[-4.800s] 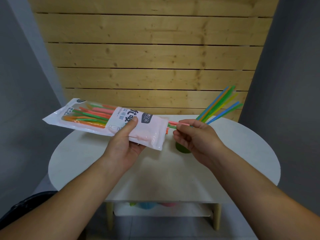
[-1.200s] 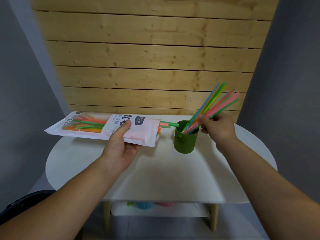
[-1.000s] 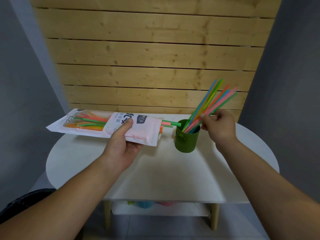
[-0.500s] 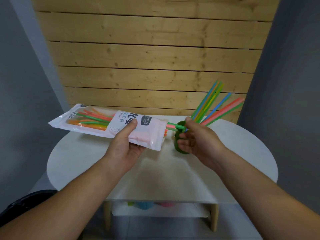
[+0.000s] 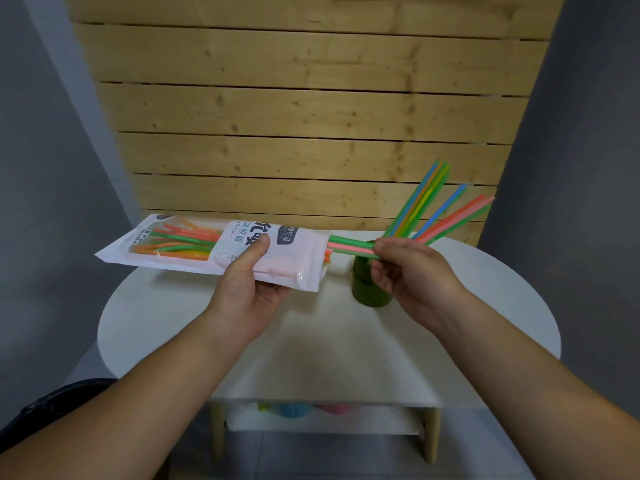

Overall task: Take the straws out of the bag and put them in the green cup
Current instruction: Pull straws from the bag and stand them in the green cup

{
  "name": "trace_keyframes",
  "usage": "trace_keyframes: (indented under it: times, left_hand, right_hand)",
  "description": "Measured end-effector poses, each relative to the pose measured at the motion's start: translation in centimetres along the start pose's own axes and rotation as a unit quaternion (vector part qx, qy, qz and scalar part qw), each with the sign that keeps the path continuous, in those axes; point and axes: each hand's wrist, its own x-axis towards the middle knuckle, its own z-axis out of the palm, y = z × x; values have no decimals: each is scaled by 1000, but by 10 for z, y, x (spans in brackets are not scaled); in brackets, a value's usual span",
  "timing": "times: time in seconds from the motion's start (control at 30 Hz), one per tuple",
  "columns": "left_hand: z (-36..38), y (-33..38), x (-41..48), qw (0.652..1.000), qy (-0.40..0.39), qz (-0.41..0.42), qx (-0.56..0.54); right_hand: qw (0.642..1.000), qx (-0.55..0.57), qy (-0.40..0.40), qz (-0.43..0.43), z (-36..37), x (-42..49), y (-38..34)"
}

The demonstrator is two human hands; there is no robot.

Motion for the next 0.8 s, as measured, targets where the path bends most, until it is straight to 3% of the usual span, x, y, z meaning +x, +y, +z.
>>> trace_keyframes:
  times: [0.33, 0.57, 0.67, 0.8]
  left_hand:
    - [2, 2, -2, 1000, 3, -1, -30]
    - [3, 5, -1, 999, 2, 2, -47]
    - [3, 2, -2, 999, 3, -1, -42]
    - [2, -1, -2, 999, 8, -7, -36]
  right_hand:
    - [1000, 6, -20, -15, -3, -7, 1]
    - [994, -20, -72, 81, 16, -18, 31]
    - [996, 35, -50, 65, 34, -16, 33]
    - [980, 194, -19, 30, 46, -2, 27]
